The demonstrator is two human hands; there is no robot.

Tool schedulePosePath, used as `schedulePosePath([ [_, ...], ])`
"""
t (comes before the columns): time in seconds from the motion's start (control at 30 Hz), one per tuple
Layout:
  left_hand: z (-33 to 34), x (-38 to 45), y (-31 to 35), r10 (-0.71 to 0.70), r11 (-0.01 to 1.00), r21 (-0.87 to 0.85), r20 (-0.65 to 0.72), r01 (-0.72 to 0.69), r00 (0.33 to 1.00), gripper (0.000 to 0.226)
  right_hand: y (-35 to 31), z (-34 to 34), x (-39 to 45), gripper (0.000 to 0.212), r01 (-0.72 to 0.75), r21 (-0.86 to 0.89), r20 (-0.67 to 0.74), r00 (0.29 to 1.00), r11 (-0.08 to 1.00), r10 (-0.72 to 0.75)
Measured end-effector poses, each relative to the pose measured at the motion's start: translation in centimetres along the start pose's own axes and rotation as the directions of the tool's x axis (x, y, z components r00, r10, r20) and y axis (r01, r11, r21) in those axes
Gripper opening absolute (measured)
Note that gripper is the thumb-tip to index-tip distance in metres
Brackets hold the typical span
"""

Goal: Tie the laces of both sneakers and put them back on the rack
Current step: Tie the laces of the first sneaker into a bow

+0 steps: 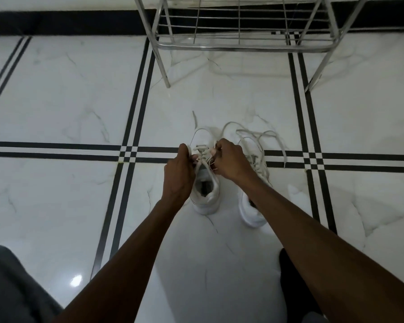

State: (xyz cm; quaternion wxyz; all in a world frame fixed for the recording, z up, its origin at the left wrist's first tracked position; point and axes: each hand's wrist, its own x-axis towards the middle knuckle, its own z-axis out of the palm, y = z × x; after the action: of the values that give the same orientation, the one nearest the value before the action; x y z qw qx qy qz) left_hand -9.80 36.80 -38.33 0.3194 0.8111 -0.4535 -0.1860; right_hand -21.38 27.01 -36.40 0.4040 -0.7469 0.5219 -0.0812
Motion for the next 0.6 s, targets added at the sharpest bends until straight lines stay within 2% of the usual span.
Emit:
schedulePosePath([
  [0.1, -0.2, 0.2, -0.6, -0.037, 0.996, -0.081, 0.022, 0.038, 0.999, 0.014, -0.1, -0.9, 0.7, 0.004, -0.098, 0.129, 0.168, 0.983, 0.987, 0.075],
  [0.17, -0.7, 0.8, -0.6, -0.079, 0.984, -0.156, 0.074, 0.089, 0.994, 0.021, 0.1, -1.4, 1.0, 0.009, -0.167, 0.238, 0.238, 0.965, 0.957, 0.109],
  [0.23, -1.6, 1.7, -0.2, -0.162, 0.948, -0.246, 0.174, 0.203, 0.971, 0.039, 0.1, -1.6, 1.2, 0.008, -0.157, 0.286, 0.236, 0.968, 0.945, 0.089],
  [0.3, -2.6, 2.2, 0.3, -0.179, 0.858, -0.428, 0.270, 0.285, 0.946, 0.040, -0.3, -1.7, 1.1, 0.014, -0.174, 0.376, 0.252, 0.964, 0.910, 0.080],
  [0.37, -3.8, 2.7, 1.1, -0.148, 0.775, -0.560, 0.293, 0.295, 0.945, 0.033, -0.9, -1.7, 1.0, 0.024, -0.203, 0.518, 0.264, 0.962, 0.831, 0.070],
  [0.43, -5.2, 3.5, 1.9, -0.082, 0.752, -0.618, 0.257, 0.229, 0.963, 0.031, -1.7, -1.8, 1.0, 0.023, -0.161, 0.614, 0.188, 0.981, 0.773, 0.056],
  [0.47, -5.7, 3.8, 2.3, -0.044, 0.753, -0.631, 0.235, 0.186, 0.971, 0.030, -2.1, -1.9, 1.2, 0.020, -0.108, 0.610, 0.120, 0.992, 0.785, 0.044],
  [0.53, -6.6, 4.5, 3.0, 0.037, 0.782, -0.617, 0.193, 0.092, 0.981, 0.030, -2.8, -2.3, 1.5, 0.016, 0.030, 0.451, 0.046, 0.997, 0.892, -0.057],
  [0.6, -7.1, 4.9, 3.4, 0.114, 0.833, -0.553, 0.148, -0.013, 0.983, 0.031, -3.5, -2.6, 1.5, 0.020, 0.153, 0.213, 0.197, 0.961, 0.965, -0.195],
])
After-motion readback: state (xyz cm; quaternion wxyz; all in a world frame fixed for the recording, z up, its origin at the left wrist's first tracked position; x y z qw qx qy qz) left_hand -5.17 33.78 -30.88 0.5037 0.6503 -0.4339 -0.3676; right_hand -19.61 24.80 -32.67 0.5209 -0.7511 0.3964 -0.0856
